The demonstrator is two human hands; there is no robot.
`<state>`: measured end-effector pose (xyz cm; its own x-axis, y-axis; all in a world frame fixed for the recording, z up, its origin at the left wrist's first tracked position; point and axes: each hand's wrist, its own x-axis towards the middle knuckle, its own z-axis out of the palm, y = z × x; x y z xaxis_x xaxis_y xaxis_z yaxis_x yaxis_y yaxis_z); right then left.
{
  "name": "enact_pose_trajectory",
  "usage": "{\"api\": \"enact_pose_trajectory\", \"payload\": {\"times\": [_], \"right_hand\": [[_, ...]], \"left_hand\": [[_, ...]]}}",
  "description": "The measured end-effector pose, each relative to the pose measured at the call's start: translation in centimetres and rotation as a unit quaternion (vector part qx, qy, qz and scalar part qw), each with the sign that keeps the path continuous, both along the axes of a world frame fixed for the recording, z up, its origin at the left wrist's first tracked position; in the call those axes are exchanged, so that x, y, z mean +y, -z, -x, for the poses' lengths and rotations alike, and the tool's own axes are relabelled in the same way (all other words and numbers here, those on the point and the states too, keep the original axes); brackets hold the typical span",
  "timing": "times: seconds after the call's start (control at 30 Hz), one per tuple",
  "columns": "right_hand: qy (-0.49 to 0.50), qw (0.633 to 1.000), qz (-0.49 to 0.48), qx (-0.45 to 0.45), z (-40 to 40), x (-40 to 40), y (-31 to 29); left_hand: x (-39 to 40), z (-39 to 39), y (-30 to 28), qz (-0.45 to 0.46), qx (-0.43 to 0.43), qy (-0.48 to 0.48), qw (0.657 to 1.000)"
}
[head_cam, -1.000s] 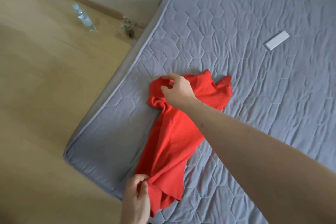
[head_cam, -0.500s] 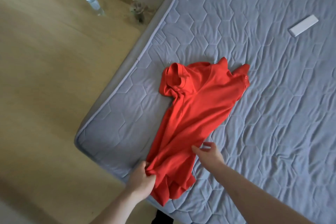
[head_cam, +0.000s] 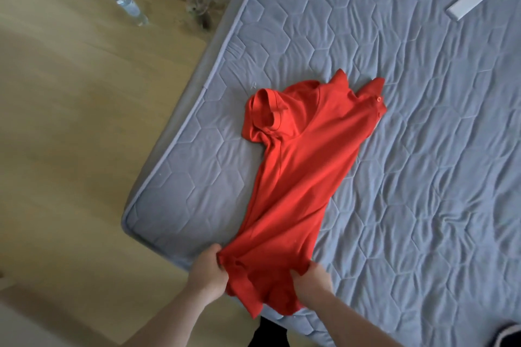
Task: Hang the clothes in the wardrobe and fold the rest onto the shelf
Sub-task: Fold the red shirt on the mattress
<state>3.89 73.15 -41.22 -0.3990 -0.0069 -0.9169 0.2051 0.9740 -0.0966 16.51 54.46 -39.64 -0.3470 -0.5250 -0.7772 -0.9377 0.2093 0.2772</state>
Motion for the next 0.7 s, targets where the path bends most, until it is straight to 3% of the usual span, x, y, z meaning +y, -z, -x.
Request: {"api": "enact_pose_trajectory", "payload": {"times": [0.1,0.17,0.23,0.33,0.43,0.5,0.6,0.7], "right_hand": [[-0.033,0.999,0.005,-0.040,1.2,0.8,-0.2],[-0.061,0.997,0.008,-0.052,3.3,1.1,-0.3],[-0.060,0.998,0.023,-0.021,6.5,0.9,-0.4],[0.085,0.990,0.076,0.085,12.7,-0.3,-0.8],[0.210,0.954,0.124,0.172,19.1,-2.0,-1.3],[0.259,0.935,0.141,0.195,22.5,-3.0,-1.5],[0.290,0.925,0.154,0.190,25.4,-4.2,-1.0],[0.323,0.912,0.171,0.185,25.9,-5.1,0.3]], "left_hand": [[-1.5,1.9,-0.3,0.012,-0.072,0.134,0.988],[-3.1,4.6,-0.7,0.049,-0.089,0.162,0.982],[-5.0,8.3,-1.1,0.100,-0.040,0.151,0.983],[-7.6,15.4,-1.7,0.148,0.087,0.134,0.976],[-8.8,22.6,-2.0,0.164,0.178,0.087,0.966],[-9.0,26.6,-1.8,0.168,0.185,0.077,0.965],[-8.9,30.7,-0.5,0.140,0.117,0.083,0.980],[-8.4,32.8,1.5,0.058,0.093,-0.040,0.993]]}}
